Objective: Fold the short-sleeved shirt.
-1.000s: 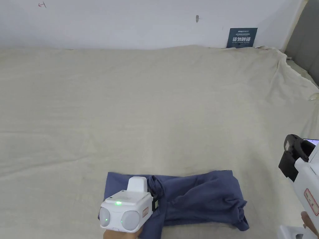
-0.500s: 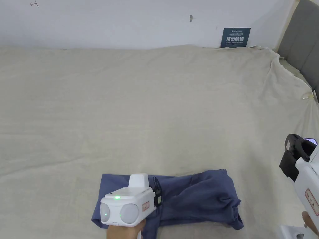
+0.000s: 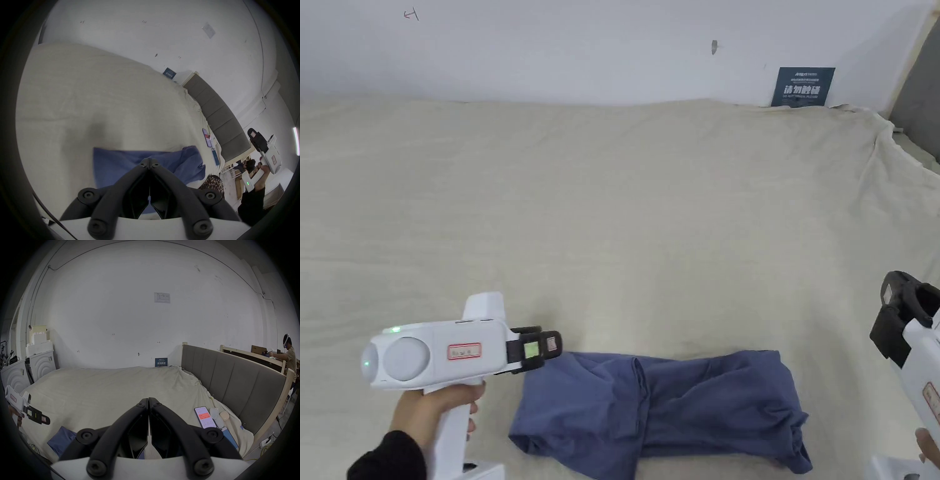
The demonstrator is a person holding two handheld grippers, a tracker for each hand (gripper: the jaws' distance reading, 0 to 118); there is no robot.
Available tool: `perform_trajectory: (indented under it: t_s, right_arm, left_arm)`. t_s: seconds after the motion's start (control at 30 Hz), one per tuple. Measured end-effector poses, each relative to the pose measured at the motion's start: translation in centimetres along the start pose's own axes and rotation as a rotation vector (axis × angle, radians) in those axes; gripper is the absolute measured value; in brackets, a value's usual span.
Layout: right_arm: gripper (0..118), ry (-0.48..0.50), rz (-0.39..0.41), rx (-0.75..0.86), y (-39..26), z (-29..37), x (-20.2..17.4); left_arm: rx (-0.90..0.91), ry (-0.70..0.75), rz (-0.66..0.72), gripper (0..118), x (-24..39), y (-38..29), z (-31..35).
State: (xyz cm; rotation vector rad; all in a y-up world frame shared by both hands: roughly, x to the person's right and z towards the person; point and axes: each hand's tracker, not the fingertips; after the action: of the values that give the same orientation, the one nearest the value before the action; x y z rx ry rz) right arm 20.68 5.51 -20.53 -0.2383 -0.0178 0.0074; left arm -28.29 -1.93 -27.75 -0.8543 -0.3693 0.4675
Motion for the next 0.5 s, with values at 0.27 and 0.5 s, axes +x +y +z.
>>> perform_trajectory:
  t_s: [0.27, 0.5]
  right_arm:
    - [0, 0.003, 0.012, -0.031, -0.5, -0.3, 0.0]
    - [0, -0.006, 0.028, -0.054, 0.0, -0.6, -2.3]
  left_arm:
    - [-0.138, -0.004, 0.169, 99, -6.7, -1.9, -1.3]
    - [-0.217, -0.055, 0.224, 98, -11.2, -3.5, -4.8]
